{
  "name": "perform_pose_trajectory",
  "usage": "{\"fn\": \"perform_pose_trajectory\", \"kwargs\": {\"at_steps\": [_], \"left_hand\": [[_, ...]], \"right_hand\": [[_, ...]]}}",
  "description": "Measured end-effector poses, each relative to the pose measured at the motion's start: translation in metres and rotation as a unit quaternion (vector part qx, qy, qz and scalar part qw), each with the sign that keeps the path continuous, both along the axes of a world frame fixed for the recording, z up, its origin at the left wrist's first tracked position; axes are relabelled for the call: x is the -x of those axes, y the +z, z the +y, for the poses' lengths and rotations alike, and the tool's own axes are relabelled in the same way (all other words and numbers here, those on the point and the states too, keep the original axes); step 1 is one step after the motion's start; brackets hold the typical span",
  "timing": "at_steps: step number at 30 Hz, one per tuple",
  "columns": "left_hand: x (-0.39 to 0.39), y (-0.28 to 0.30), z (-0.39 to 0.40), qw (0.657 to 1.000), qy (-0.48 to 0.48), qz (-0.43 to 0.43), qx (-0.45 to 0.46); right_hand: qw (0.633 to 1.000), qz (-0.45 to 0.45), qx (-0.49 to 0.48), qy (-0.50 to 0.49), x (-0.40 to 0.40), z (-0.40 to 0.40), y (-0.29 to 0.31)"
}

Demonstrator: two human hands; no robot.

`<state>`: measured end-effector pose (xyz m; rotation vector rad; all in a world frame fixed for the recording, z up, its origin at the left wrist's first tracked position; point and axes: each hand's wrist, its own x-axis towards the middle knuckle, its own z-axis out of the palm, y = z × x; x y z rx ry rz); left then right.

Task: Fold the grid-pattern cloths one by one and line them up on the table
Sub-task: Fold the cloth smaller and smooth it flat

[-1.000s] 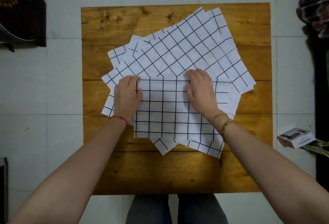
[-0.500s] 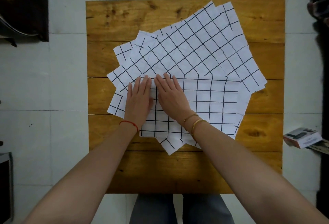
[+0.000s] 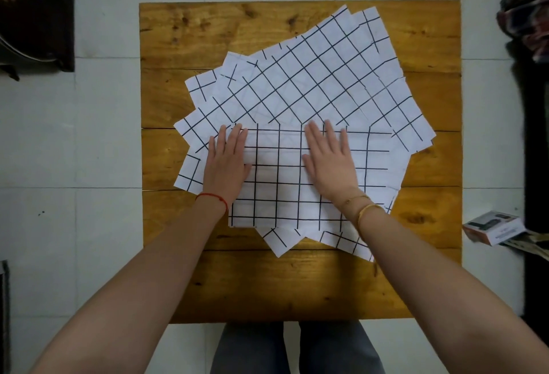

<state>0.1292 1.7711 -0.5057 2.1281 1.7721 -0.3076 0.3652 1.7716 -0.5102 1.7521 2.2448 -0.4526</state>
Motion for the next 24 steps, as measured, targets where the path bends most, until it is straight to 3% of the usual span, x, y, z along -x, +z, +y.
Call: {"fn": "perform_pose_trajectory", "kwargs": {"at_steps": [10, 18, 24], "left_hand": [[0.0, -0.001, -0.001, 1.0, -0.003, -0.002, -0.01], [-0.003, 0.003, 0.003, 1.0, -0.001, 0.008, -0.002], [-0.002, 0.012, -0.012, 0.994, 0.049, -0.067, -0.075]], "right_hand": [[0.982, -0.045, 0.008, -0.185, -0.108, -0.015, 0.006], [0.979, -0.036, 0.012, -0.2, -0.103, -0.013, 0.007], [0.985, 0.002, -0.05, -0.163, -0.07, -0.018, 0.02]]}}
